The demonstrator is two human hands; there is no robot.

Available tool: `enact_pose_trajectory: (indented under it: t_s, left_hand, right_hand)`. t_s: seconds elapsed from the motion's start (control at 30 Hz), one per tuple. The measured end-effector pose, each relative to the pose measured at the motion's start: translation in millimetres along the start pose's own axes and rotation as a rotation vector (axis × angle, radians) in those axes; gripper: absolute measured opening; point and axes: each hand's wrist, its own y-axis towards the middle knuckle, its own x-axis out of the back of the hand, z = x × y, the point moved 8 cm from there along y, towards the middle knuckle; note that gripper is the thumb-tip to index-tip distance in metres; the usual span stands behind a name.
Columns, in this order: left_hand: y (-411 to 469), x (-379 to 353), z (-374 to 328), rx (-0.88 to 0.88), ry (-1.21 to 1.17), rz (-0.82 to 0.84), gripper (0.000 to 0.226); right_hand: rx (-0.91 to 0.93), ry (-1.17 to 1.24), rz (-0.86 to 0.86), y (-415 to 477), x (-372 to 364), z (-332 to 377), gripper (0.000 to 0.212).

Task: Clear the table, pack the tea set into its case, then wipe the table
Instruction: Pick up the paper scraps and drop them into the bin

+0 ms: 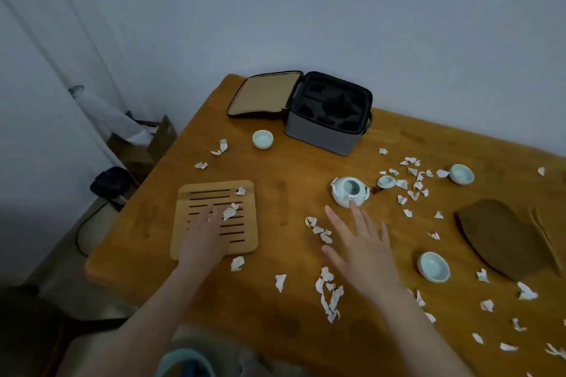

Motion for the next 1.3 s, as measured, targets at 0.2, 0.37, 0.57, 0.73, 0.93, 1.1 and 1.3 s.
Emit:
enact_pose_trajectory:
  t_s: [0.2, 0.37, 0.57, 0.73, 0.93, 1.1, 1.3]
  left_hand:
    - [26.9, -3.3, 41.3, 0.071, -0.020, 0.043, 0.059]
    - [35.2, -7.3, 47.0, -0.008, -0.043, 0.020, 0.041]
    - [39.3, -6.5, 54.7, -0.085, -0.093, -0.078, 0.018]
    - [42.8, -5.0, 54.9, -0.124, -0.103, -0.112, 0.011]
    - [44.1, -4.7, 55.5, -0.147, -0.141, -0.127, 0.012]
    - [45.1, -4.8, 57.8, -0.195, -0.157, -0.146, 0.016]
    - [42.7, -4.3, 60.6, -0.098, -0.271, -0.172, 0.016]
  right_hand:
    - [0.021, 0.046, 0.023, 23.0, -18.8, 26.0, 0.072]
    - [0.029, 0.086, 0.024, 38.4, -32.7, 47.1, 0.074]
    - [0.088, 0.115, 0.078, 63.3, -45.1, 84.1, 0.073]
    - [0.155, 0.165, 0.103, 90.9, -55.8, 124.0, 0.074]
    - [0.281, 0.061, 0.029, 130.0, -74.9, 172.7, 0.080]
    - [0.254, 0.050, 0.000, 157.4, -87.2, 182.4, 0.078]
    - [0.338, -0.032, -0.085, 162.8, -87.3, 193.5, 0.059]
